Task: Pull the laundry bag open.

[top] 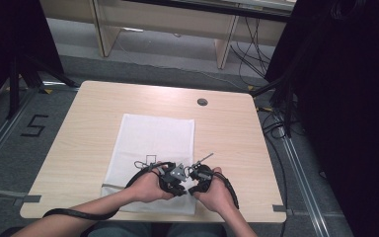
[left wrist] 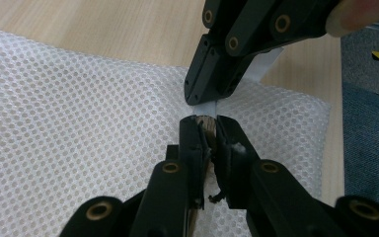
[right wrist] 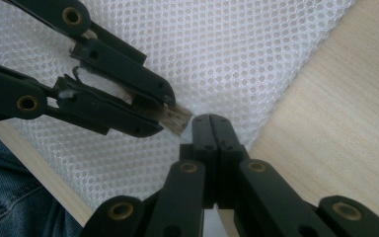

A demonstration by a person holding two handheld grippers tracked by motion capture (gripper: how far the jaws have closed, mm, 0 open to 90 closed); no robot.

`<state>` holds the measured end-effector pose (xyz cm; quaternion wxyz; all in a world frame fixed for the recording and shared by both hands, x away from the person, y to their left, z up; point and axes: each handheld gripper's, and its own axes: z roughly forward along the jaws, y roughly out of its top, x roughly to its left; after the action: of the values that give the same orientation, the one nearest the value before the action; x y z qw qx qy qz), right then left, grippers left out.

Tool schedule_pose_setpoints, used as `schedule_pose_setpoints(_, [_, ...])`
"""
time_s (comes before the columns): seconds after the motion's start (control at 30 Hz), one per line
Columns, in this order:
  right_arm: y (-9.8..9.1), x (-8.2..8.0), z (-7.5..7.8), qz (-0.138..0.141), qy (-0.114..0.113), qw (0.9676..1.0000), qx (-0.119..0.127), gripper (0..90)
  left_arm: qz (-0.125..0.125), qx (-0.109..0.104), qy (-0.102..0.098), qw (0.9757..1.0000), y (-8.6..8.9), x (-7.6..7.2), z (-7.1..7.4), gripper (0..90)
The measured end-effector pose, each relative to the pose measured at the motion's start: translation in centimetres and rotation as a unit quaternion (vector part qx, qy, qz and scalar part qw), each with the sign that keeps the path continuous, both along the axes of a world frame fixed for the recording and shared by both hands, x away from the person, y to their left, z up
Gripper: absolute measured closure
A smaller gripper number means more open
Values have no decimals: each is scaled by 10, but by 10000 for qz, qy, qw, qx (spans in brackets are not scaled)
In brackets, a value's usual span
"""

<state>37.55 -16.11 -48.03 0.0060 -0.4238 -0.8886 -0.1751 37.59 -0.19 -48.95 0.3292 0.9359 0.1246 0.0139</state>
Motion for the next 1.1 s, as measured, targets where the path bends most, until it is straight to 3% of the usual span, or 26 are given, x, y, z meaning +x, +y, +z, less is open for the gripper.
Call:
schedule_pose_setpoints(0.1, [0,0,-1,-47,-30,10000,-50,900,1,-21,-12,10000,3,-1,2,819])
schedule_pose_setpoints(0.2, [0,0,0,52,-12,10000,17,900,-12,-29,-46,10000,6,-1,3,819])
schedule_pose_setpoints(0.3, [0,0,0,-64,69,10000,21,900,7,-84,-3,10000,7,-1,1,818])
schedule_pose_setpoints(0.43, [-2,1,-1,2,6,9999,108,900,36,-107,-22,9999,8,-3,1,819])
schedule_pose_setpoints(0.5, [-1,0,0,-99,70,9999,48,900,21,-88,-49,9999,10,-3,2,819])
schedule_pose_setpoints(0.53, [-2,0,-1,-19,21,10000,69,900,-25,-36,-109,9999,12,-3,3,819])
schedule_pose_setpoints(0.7, [-2,1,-1,-4,10,9999,106,900,47,-47,-46,10000,15,-4,5,819])
schedule_pose_setpoints(0.73, [-2,1,-1,1,8,9999,106,900,-21,-28,-124,9999,16,-3,6,819])
schedule_pose_setpoints(1.1, [-2,1,-1,-9,20,10000,82,900,-6,-61,-111,9999,23,-4,8,819])
